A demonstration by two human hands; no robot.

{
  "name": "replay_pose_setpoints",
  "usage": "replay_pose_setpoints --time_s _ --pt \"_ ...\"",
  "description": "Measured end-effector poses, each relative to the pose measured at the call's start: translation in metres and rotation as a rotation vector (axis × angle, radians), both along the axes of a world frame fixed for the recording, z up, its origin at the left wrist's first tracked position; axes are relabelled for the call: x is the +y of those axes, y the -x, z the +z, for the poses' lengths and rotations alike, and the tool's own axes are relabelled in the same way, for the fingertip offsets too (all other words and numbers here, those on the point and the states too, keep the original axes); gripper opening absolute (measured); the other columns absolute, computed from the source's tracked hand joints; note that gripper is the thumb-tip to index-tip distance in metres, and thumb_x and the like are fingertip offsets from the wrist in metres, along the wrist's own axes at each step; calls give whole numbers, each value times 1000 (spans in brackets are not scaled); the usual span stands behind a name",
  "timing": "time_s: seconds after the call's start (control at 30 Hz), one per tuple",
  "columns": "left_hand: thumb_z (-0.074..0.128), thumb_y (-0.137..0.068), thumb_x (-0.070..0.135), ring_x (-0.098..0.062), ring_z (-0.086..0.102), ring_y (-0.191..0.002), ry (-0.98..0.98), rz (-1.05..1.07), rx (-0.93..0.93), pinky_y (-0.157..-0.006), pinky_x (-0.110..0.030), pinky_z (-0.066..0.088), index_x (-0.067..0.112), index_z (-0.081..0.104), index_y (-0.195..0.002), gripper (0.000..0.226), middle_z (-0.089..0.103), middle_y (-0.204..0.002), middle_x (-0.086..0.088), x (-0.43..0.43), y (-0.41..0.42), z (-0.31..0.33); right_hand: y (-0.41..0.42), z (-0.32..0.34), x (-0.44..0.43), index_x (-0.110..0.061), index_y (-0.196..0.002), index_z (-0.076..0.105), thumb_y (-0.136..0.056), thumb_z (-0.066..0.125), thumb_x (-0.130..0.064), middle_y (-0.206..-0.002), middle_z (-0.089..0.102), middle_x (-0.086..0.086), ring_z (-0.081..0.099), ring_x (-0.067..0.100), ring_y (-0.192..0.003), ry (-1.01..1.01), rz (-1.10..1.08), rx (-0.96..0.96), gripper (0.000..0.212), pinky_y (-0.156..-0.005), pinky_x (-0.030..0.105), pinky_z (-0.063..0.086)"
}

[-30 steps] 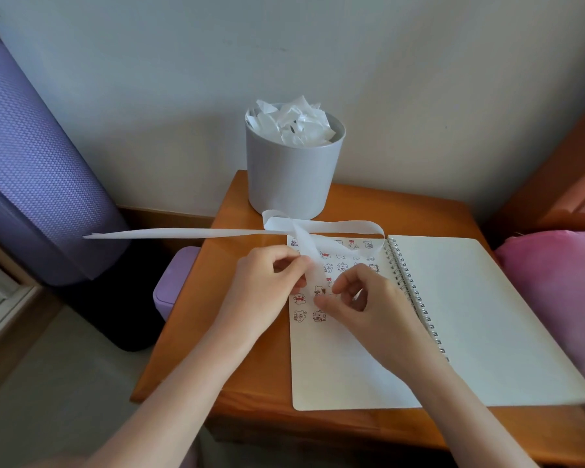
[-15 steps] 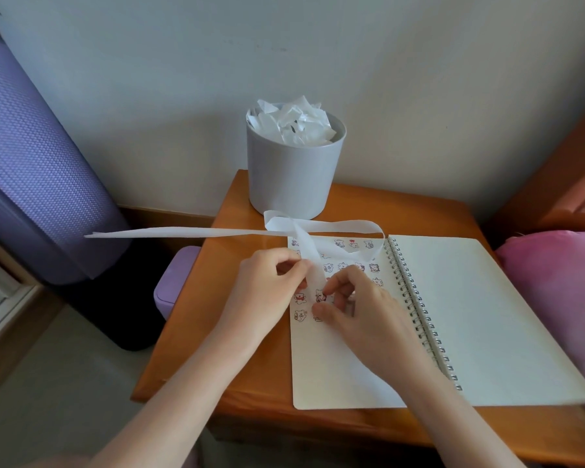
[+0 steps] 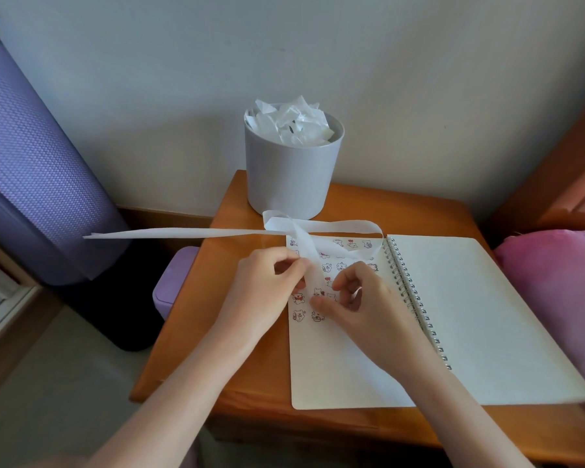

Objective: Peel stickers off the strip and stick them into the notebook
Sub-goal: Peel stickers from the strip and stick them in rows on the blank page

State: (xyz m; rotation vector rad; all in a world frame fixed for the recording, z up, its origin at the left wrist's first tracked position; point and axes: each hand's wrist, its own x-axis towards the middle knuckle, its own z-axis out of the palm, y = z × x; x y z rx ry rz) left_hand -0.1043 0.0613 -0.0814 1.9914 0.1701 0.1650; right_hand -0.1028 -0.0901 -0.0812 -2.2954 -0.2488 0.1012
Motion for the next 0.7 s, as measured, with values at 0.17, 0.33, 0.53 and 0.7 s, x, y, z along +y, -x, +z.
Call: replay_pose_setpoints --time_s 0.17,0.33,0.53,0.7 --pt "57 -89 23 -3 66 -68 -18 -2 -12 -75 -28 56 17 72 -82 17 70 -70 7 0 -1 -1 7 -1 13 -27 -91 44 -76 66 -56 -72 46 -13 44 5 -66 219 -45 -113 39 -56 23 32" --pt "57 -90 23 0 66 -68 -19 -8 -24 -69 -15 53 18 71 -80 18 70 -69 8 1 0 -1 2 -1 6 -28 -92 49 -82 67 -42 -79 56 -11 50 6 -69 137 9 -62 25 -68 30 44" --pt "56 -91 23 0 66 -67 34 -15 -20 -65 -12 53 17 70 -88 16 68 -69 8 1 -3 -1 -4 7 -5 -28 -91 58 -75 73 -44 -83 59 -11 46 2 -57 -128 42 56 27 -55 14 39" --pt "54 -92 26 -2 66 -68 52 -27 -5 -63 -13 52 18 70 -93 18 69 -73 7 0 -2 -1 -7 7 -5 -29 -85 62 -84 69 -21 -83 63 -18 55 -1 -79 -174 26 -57 11 -63 7 42"
